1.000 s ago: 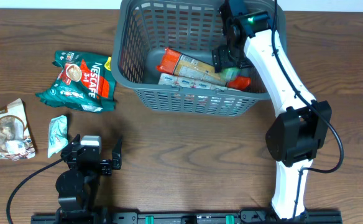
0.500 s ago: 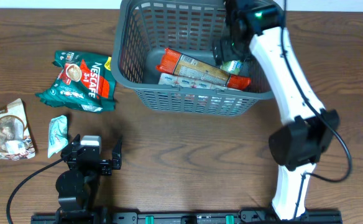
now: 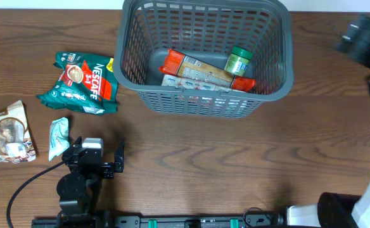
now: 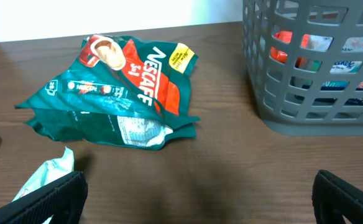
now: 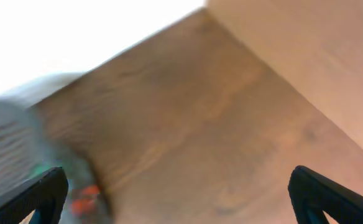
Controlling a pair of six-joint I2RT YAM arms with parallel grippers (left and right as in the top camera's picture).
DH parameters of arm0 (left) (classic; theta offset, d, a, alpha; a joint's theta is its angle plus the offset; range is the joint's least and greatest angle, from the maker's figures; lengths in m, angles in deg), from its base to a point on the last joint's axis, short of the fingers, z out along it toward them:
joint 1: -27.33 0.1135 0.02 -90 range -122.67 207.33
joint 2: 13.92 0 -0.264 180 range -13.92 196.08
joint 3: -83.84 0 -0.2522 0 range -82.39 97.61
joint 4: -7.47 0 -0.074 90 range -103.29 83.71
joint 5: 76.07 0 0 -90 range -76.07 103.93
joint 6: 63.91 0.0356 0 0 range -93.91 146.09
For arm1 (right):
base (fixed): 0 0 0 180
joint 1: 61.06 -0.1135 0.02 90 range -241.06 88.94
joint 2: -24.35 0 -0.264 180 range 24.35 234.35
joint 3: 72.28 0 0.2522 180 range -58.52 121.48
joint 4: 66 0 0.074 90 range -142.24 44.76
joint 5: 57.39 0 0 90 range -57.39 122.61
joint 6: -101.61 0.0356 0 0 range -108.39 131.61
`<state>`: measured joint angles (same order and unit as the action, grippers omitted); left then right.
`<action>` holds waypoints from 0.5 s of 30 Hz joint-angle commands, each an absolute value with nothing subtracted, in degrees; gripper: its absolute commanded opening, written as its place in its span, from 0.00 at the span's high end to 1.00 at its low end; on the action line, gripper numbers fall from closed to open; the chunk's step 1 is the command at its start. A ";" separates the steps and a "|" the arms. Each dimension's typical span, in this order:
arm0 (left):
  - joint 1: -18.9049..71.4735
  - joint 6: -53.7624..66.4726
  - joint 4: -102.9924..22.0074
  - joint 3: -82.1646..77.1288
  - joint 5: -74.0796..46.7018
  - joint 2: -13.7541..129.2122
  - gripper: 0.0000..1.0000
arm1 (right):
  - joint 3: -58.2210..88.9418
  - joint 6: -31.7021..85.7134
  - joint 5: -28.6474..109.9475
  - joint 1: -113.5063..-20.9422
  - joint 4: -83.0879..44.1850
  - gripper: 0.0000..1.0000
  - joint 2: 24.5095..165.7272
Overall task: Pack container
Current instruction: 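Retract the right arm to the right side of the table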
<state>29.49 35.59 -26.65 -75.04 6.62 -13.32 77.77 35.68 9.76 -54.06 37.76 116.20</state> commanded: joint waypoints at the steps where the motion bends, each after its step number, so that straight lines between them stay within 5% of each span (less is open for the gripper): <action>1: 29.68 36.57 -26.73 -76.18 7.05 -13.69 0.01 | 77.16 40.32 8.01 -47.56 39.51 0.01 118.10; 15: 29.68 36.57 -26.76 -76.18 7.05 -13.69 0.01 | 77.12 40.29 10.56 -43.41 40.58 0.01 118.65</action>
<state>29.49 35.59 -26.67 -75.04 6.62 -13.32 77.34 39.31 9.91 -43.70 40.34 118.69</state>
